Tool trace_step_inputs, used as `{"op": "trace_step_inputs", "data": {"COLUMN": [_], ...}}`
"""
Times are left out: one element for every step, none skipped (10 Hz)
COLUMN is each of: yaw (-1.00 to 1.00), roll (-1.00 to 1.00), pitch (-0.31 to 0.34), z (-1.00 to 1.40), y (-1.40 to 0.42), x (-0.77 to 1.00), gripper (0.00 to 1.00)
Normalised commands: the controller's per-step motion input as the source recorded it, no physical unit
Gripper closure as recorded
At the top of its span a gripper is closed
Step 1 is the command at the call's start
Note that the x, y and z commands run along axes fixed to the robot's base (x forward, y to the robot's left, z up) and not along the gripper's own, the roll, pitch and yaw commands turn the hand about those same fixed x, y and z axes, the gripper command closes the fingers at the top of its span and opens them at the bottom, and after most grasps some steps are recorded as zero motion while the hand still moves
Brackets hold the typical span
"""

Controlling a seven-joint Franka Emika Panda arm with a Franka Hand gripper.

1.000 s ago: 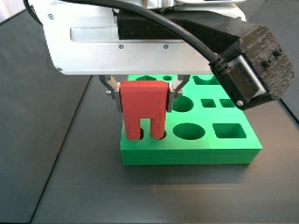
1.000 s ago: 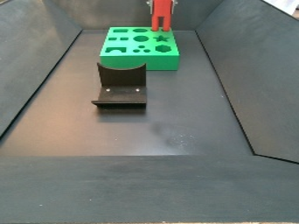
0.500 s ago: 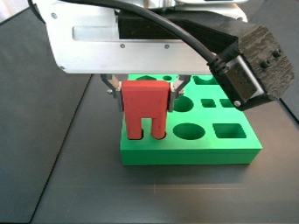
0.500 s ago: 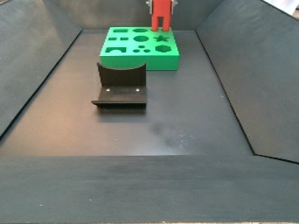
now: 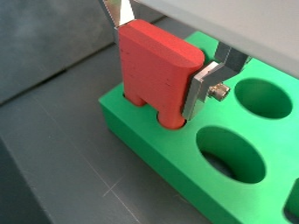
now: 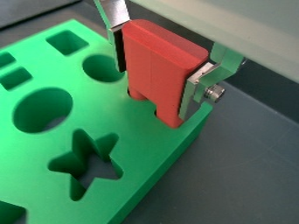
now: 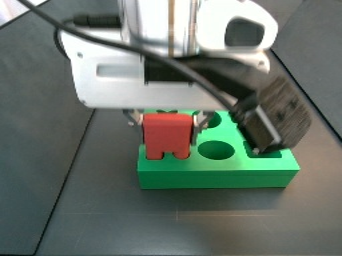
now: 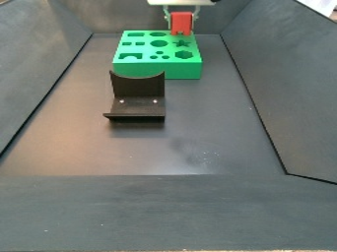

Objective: Pick up the square-circle object. Move up. Rotate the square-circle object. Move to above the board. Insert the square-circle object.
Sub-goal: Insert the square-circle object.

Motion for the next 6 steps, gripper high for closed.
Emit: {"op": "trace_step_inputs", "data": {"yaw": [0.00,0.00,-0.01,0.00,0.00,0.00], "roll": [0.05,0.06,0.00,-0.05,0.01,0.00], "pitch": [-0.130,-0.126,-0.100,-0.144,0.003,0.000], "z": [-0.62,-0.62,-0.34,-0.04,0.00,0.00], "y": [-0.07,-0.05,-0.05,0.00,0.00,0.00], "x": [0.00,0.00,0.00,-0.07,0.01,0.00], "gripper": [1.00,1.00,1.00,1.00,1.00,1.00]}}
